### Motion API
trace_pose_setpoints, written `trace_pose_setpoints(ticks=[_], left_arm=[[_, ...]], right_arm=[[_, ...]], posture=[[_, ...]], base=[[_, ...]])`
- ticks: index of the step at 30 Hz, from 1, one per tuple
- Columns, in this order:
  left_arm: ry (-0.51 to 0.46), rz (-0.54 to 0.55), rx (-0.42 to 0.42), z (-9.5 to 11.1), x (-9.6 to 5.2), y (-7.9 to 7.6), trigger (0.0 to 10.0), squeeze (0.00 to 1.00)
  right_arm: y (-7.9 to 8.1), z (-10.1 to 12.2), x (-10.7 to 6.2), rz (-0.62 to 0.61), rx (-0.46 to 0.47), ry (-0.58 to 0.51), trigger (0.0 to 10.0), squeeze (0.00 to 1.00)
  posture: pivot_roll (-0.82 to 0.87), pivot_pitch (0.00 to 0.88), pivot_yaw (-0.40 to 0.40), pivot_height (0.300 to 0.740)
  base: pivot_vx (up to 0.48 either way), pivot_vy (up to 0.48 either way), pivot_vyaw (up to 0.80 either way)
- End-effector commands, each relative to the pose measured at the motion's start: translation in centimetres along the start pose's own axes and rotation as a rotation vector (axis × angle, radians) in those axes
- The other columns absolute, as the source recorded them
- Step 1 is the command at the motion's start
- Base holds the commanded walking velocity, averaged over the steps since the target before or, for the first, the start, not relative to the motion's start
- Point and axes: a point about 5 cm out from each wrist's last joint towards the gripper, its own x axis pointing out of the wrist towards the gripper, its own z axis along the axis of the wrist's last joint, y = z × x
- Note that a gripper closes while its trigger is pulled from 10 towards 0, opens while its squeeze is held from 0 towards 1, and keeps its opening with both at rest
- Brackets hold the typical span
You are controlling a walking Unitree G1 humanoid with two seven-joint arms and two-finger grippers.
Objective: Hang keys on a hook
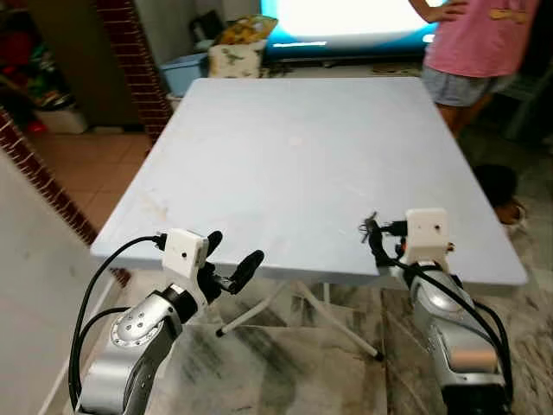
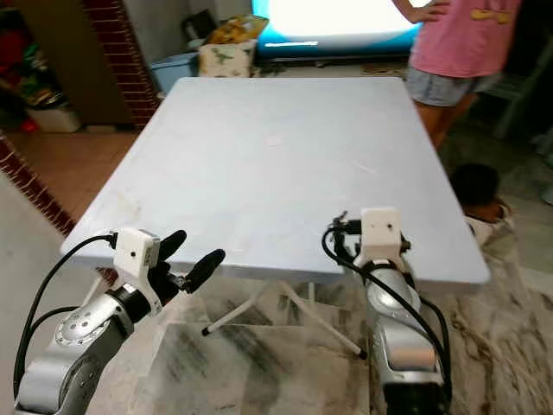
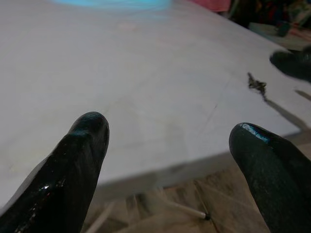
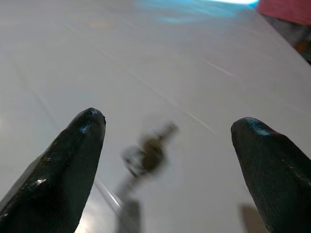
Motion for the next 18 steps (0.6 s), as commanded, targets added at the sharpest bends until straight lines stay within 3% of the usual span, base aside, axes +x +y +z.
trace_pose_setpoints(ticks=[1, 9, 18], left_arm=[[0.01, -0.036, 0.0, 0.3, -0.3, -0.3, 10.0, 0.0], [0.073, -0.139, -0.009, 0.0, -1.0, -1.3, 10.0, 0.0], [0.12, -0.228, 0.007, 0.0, -0.9, -2.2, 10.0, 0.0]], right_arm=[[0.1, -0.2, 0.6, -0.003, 0.021, 0.033, 10.0, 0.0], [-0.2, -0.5, 1.5, -0.063, 0.054, 0.098, 10.0, 0.0], [0.8, -1.5, 1.8, -0.045, 0.089, 0.141, 10.0, 0.0]], posture=[[0.03, 0.039, 0.082, 0.74], [0.05, 0.051, 0.081, 0.74], [0.05, 0.051, 0.094, 0.74]], base=[[0.0, 0.0, 0.0], [0.0, 0.0, 0.0], [0.0, 0.0, 0.0]])
